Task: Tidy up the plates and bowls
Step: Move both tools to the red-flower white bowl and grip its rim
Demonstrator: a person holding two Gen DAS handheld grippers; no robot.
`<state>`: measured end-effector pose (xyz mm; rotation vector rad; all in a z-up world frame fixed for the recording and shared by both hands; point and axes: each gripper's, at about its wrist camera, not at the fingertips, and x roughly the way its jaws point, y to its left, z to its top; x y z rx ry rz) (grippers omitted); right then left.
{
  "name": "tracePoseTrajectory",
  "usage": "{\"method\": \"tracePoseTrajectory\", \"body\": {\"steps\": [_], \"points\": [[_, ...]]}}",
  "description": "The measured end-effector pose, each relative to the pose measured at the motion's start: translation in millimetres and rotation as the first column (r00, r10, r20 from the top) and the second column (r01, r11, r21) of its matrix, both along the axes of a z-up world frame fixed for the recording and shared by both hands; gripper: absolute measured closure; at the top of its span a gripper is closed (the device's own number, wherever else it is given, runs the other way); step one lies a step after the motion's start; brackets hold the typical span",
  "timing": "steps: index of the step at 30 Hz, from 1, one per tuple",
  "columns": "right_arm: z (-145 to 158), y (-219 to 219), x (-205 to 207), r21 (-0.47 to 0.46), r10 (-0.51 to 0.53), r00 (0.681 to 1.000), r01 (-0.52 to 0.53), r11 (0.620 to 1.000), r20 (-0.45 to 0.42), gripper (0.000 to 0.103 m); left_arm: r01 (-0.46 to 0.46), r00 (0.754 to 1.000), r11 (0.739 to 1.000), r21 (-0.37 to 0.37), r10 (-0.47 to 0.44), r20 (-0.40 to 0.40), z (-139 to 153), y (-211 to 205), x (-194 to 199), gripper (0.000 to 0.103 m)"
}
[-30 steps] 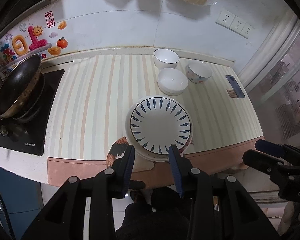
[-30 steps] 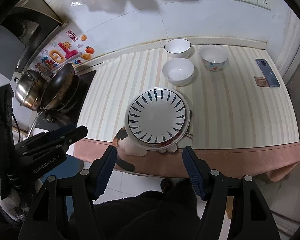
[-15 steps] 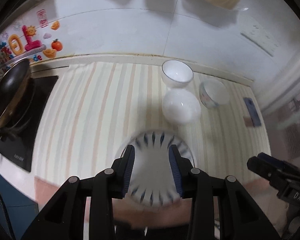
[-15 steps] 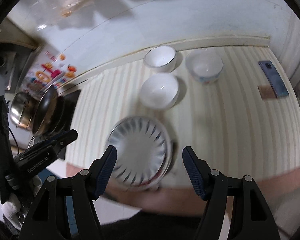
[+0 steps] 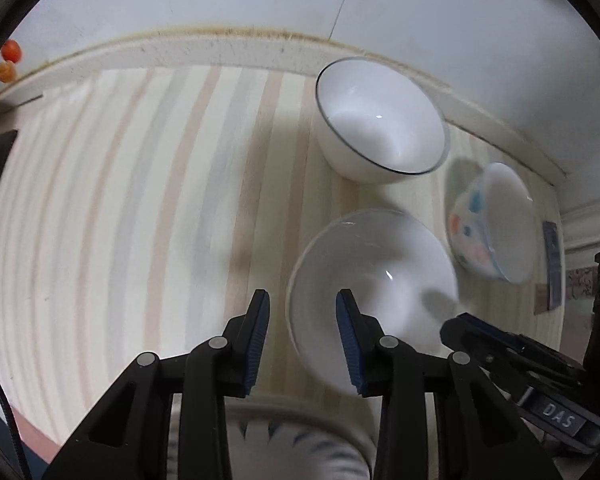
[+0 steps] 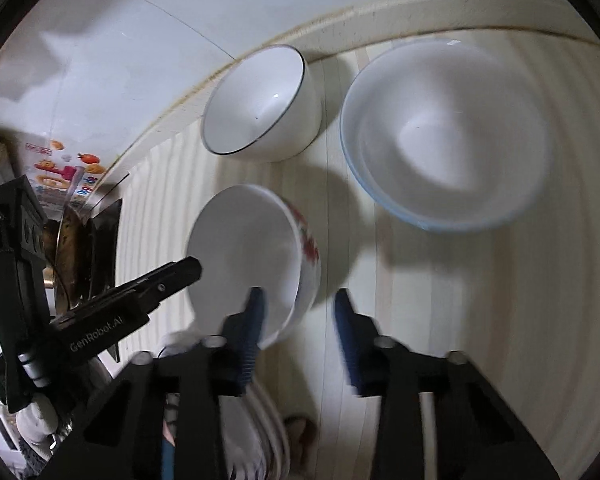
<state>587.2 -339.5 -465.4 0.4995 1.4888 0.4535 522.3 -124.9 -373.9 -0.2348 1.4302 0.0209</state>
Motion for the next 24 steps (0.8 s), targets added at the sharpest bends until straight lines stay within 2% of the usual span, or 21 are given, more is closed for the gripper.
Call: {"method": "tracePoseTrajectory", "body": {"steps": [3, 9, 17, 24], "points": [[-17, 10, 6, -0.002, 0.006, 1.000, -0.006, 1.000, -0.008, 0.087, 0.011, 1.000, 1.000, -0.004, -0.010, 0.013, -7, -2, 4, 0.084], [-17, 16, 3, -0.019, 0.012, 1.000, -0.011, 1.000, 0.008, 0.087, 0.014, 0.999, 0.999, 0.031, -0.015, 0.036, -3, -7, 0, 0.084], [15, -5, -17, -0.027, 0.010, 0.999, -0.009, 1.000, 0.048, 0.087, 0.040, 0.996, 0.999, 0.017, -0.042, 0.075, 21, -24, -20, 0.084], [52, -49, -48, -0.049, -0.022, 0.997, 0.025, 0.998, 0.079, 0.087, 0.119, 0.987, 0.993, 0.004, -0.118, 0.113, 43, -66, -45, 0.084]]}}
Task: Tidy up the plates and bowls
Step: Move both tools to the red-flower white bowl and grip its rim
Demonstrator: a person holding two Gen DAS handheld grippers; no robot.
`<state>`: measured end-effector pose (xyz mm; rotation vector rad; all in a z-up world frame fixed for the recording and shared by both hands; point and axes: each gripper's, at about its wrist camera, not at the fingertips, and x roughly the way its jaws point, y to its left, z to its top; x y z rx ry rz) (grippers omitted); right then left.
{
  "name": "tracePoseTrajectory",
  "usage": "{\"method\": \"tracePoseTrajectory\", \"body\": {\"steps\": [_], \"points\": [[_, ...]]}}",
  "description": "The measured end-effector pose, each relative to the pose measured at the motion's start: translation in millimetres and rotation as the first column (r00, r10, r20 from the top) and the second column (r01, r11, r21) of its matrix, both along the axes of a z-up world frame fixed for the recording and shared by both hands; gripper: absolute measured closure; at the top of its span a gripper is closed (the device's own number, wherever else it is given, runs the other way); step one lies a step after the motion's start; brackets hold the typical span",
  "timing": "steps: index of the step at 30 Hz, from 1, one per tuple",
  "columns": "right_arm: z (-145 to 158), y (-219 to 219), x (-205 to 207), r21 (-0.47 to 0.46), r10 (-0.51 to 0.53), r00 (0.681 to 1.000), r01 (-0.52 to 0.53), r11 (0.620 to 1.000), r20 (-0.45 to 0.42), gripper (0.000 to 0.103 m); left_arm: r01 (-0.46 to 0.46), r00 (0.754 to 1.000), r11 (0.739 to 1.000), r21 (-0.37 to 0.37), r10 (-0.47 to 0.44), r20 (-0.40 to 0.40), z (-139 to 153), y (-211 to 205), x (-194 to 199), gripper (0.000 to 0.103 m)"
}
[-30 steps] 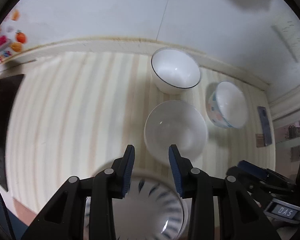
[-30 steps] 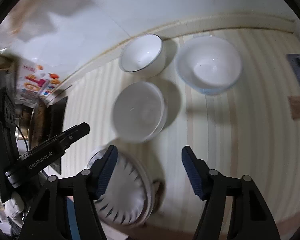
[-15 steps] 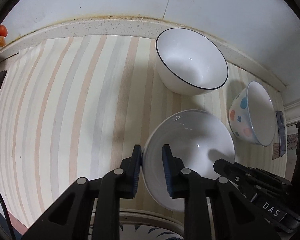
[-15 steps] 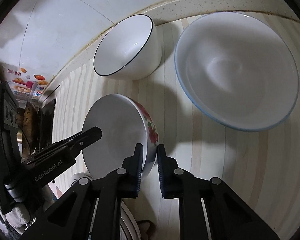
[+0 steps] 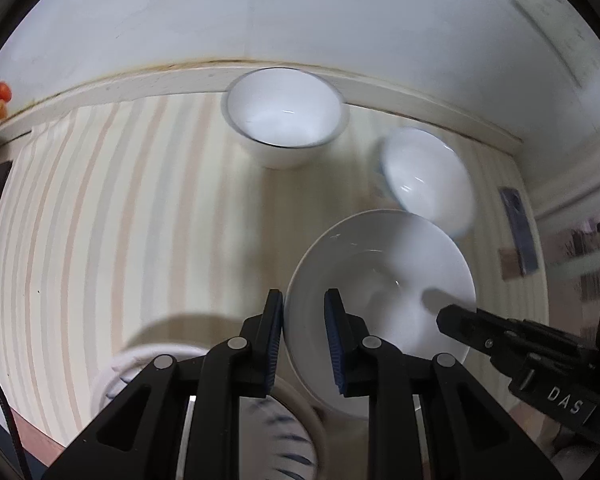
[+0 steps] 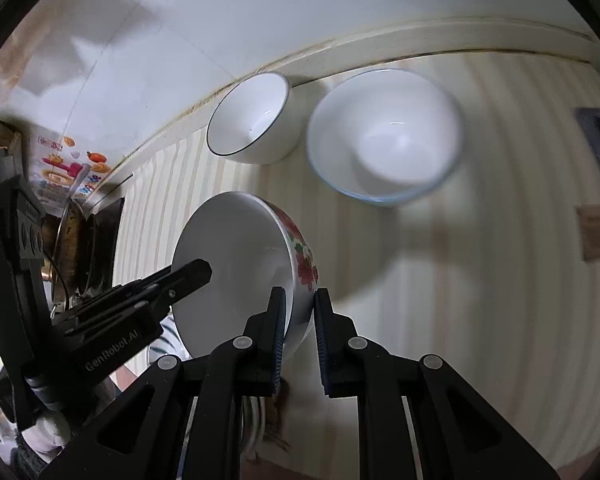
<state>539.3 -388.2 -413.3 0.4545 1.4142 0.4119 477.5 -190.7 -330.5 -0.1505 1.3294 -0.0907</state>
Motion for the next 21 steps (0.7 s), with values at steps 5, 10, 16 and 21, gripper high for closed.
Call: {"method": "tracePoseTrajectory", "body": {"steps": [5, 10, 16, 21], "points": [[11, -33, -33, -0.024, -0.043, 0.999, 0.042, 0.999, -0.002, 0.087, 0.066, 0.998, 0.998, -0.009, -0.066, -0.009, -1, -32, -24, 0.084], [-1, -64, -69, -0.042, -0.089, 0.995, 0.087, 0.995, -0.045, 0.087, 0.121, 0.992, 0.993, -0.012, -0.122, -0.043, -14, -58, -42, 0.084], [-27, -84, -96, -0.042, -0.134, 0.986, 0.130, 0.991, -0.102, 0.087, 0.180, 0.980, 0.984, 0.005, -0.179, -0.088, -37, -82, -60, 0.084], [-39, -93, -110, -0.037, -0.153, 0.980, 0.149, 0.988, -0.129, 0.087, 0.205, 0.975, 0.978, 0.030, -0.202, -0.096, -45, -90, -64, 0.084]]}}
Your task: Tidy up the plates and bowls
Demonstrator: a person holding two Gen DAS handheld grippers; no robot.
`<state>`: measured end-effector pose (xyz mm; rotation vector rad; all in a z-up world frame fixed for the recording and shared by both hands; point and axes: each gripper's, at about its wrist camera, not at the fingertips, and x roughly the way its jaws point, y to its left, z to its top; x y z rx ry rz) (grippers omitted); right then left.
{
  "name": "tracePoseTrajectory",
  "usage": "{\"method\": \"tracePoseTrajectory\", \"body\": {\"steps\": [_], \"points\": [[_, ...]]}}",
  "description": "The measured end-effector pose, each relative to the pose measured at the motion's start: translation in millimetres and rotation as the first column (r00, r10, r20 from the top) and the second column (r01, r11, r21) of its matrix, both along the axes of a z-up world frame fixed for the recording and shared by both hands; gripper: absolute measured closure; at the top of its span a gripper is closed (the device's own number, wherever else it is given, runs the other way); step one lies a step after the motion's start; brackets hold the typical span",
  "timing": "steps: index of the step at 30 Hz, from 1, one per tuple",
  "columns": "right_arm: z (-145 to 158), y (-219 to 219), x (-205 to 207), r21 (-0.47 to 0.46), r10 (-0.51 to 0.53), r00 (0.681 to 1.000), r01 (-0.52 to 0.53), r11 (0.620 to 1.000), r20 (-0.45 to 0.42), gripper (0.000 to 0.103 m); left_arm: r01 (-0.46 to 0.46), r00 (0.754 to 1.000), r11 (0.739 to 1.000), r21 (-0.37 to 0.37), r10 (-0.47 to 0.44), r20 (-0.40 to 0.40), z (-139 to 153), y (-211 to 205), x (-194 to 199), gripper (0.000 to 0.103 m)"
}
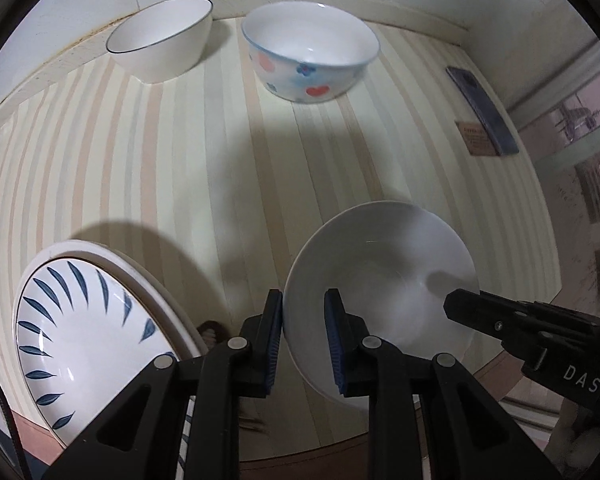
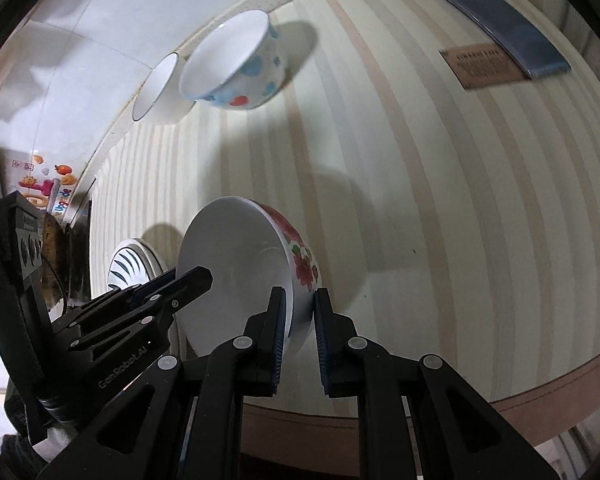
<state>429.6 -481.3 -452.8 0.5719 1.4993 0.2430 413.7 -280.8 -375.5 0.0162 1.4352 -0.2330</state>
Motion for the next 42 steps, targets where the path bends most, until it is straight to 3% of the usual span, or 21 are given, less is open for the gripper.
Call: {"method": "tracePoseTrajectory", "body": {"steps": [10, 20, 26, 28, 30, 32, 36, 42], "points": [[-5, -4, -1, 0.009, 0.005, 1.000, -0.004, 1.000, -0.012, 0.087, 0.026, 1.000, 0.999, 0.038, -0.027, 0.014, 2, -7, -2, 0.084], [-8, -3, 7, 0.014, 0.034, 0.999, -0.033, 0.999, -0.027, 0.087, -0.007, 1.000, 1.000, 0.023, 0.008, -0.022, -1, -5, -1, 0.084], [3, -21, 15, 0.053, 0.010, 0.999, -0.008, 0.999, -0.044, 0.086, -0.057, 0.998, 0.998, -0.021, 0.058, 0.025, 38, 11, 6, 0.083], [17, -32, 25, 0.059, -0.013, 1.000, 0.014, 0.998, -0.021, 0.082, -0.089, 0.994, 0.996, -0.033, 0.091, 0.059, 57, 18, 19, 0.079], [31, -42, 39, 0.074, -0.034, 0.999, 0.033, 0.997, 0.013, 0.063, -0.113, 0.990, 0.992, -0.062, 0.118, 0.083, 68, 23, 36, 0.067], [40, -49, 58, 0.080, -0.053, 0.997, 0.049, 0.996, 0.052, 0.053, -0.146, 0.982, 0.987, -0.074, 0.154, 0.114, 74, 28, 63, 0.066], [37, -50, 110, 0.063, -0.067, 0.992, 0.061, 0.996, 0.105, 0.052, -0.184, 0.973, 0.978, -0.094, 0.195, 0.125, 57, 31, 119, 0.066], [-11, -32, 183, 0.148, -0.101, 0.993, 0.093, 0.985, 0.052, 0.052, -0.165, 0.983, 0.980, -0.109, 0.172, 0.057, 13, 23, 169, 0.066]]}}
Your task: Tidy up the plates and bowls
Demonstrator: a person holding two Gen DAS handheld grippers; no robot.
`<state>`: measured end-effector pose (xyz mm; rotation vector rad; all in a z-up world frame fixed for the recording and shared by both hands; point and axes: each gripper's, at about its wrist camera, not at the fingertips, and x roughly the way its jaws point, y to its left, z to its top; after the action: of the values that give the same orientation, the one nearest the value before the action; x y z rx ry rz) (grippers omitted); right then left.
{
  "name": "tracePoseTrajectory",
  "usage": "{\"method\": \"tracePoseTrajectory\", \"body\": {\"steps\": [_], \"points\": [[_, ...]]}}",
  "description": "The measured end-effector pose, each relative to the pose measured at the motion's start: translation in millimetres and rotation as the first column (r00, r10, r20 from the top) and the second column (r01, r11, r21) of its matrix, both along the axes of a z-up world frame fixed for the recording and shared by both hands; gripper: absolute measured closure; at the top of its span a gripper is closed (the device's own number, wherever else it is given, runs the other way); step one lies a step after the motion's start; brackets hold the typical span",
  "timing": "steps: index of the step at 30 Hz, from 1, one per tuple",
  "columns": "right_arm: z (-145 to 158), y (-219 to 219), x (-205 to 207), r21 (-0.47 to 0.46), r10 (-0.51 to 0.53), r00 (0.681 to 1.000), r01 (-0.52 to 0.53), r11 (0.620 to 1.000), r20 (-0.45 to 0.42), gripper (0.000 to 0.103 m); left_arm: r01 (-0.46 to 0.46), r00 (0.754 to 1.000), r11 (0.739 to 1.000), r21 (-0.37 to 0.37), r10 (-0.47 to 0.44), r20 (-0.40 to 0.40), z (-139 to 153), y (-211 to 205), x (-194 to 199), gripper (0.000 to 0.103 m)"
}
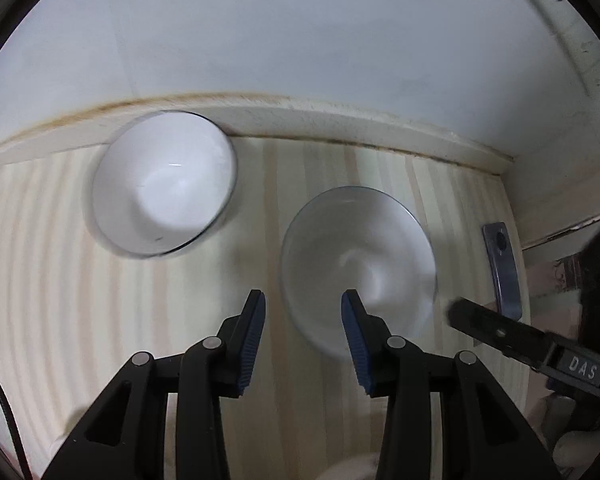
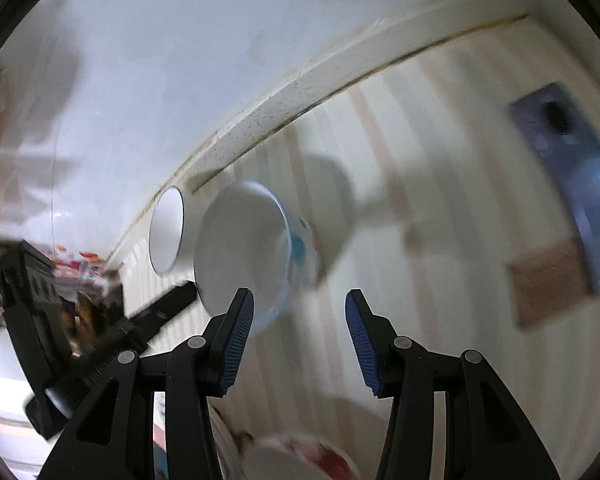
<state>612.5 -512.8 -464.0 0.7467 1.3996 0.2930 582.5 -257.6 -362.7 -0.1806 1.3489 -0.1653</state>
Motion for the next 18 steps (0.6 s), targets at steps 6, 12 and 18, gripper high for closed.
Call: {"method": "tracePoseTrajectory", "body": {"steps": [6, 12, 18], "points": [[-33, 15, 26, 0.038, -0.039, 0.998, 0.041, 0.998, -0.048, 0.081, -0.015, 0.999, 0.999, -0.032, 0.014, -0.033, -22, 1, 15, 0.079], [-28, 23, 21, -0.057, -0.037, 0.999, 0.037, 0.998, -0.005, 0.084, 0.018, 1.000, 1.000, -0.016, -0.018, -0.006, -17, -6, 10, 0.079], [-20, 18, 10, -0.073, -0.047, 0.999, 0.047, 0.996, 0.012, 0.084, 0.033, 0.999, 0.999, -0.026, -0.033, 0.022, -5, -8, 4, 0.079]]}}
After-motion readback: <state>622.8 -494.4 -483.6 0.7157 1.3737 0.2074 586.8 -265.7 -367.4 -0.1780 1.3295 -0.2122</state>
